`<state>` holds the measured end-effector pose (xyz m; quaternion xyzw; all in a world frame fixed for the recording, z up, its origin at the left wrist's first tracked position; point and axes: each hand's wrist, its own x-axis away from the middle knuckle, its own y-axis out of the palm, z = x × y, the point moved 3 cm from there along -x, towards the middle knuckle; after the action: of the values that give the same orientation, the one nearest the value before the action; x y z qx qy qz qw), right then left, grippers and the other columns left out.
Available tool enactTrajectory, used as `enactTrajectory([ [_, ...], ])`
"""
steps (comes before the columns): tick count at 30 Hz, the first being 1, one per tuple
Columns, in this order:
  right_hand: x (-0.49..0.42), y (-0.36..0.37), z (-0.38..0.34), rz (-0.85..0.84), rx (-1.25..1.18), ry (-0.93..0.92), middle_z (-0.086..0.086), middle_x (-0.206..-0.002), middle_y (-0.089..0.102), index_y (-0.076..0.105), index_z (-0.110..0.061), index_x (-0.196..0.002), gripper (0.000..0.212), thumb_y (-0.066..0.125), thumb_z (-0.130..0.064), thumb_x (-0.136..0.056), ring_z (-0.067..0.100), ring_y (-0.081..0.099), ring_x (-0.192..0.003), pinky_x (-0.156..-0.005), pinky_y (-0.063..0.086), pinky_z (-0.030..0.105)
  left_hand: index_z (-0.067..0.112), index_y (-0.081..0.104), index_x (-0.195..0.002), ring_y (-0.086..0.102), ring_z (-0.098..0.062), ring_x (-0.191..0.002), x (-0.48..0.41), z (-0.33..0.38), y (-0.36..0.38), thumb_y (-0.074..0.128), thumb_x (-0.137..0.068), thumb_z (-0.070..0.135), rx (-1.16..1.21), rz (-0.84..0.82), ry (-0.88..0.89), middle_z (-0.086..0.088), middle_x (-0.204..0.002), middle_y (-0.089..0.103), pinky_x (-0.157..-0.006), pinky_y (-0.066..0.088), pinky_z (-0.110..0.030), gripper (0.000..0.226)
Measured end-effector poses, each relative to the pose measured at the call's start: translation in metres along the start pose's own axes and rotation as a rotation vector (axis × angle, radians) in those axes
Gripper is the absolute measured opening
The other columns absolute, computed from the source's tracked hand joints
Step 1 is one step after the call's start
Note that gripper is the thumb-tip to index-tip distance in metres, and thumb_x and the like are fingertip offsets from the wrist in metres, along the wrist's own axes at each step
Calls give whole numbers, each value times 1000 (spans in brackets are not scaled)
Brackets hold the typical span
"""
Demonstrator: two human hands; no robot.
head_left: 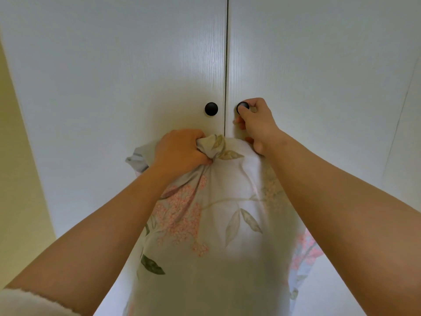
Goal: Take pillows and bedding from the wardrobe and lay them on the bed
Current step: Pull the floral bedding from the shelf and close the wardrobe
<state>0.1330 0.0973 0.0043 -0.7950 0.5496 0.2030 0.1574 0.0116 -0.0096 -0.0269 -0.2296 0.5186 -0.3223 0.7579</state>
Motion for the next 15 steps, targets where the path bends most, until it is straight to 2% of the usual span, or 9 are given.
enactTrajectory([
  [2,1,0,-1,0,2,3,-2,-83,50,43,-22,-87,11,42,-15,-96,6,48,-63,-54,34,19,10,67,-85,60,-27,-79,0,-1,0,76,-65,34,-12,3,4,-8,-80,68,-73,48,-40,32],
  [5,3,1,1,-29,-44,57,-2,-83,51,43,-21,-98,9,45,-13,-95,7,49,-66,-57,37,19,10,68,-84,61,-27,-78,2,-2,0,72,-59,40,5,-5,10,-8,-79,68,-73,49,-41,39],
  [8,16,2,9,-37,-92,149,1,-82,52,35,-21,-111,25,51,-15,-93,10,48,-68,-65,41,22,10,67,-80,61,-24,-75,11,-6,2,69,-57,41,20,-29,-11,-6,-77,68,-72,49,-40,39],
  [11,46,1,26,-18,-65,123,5,-89,57,36,-16,-107,22,52,-23,-94,12,53,-75,-76,46,26,8,66,-79,58,-20,-71,29,-12,10,61,-53,44,42,-92,-38,-5,-75,66,-69,47,-36,45],
  [13,71,-1,42,-162,102,83,8,-100,62,44,-18,-105,23,53,-34,-92,14,58,-86,-86,48,31,6,65,-76,54,-17,-66,47,-18,16,62,-52,43,68,-140,-58,-4,-70,63,-65,44,-34,44],
  [15,95,-3,60,-443,417,45,1,-112,61,49,-25,-115,39,59,-46,-84,15,58,-103,-94,47,35,9,62,-69,49,-12,-59,64,-24,24,64,-51,42,94,-184,-70,1,-61,57,-60,39,-30,38],
])
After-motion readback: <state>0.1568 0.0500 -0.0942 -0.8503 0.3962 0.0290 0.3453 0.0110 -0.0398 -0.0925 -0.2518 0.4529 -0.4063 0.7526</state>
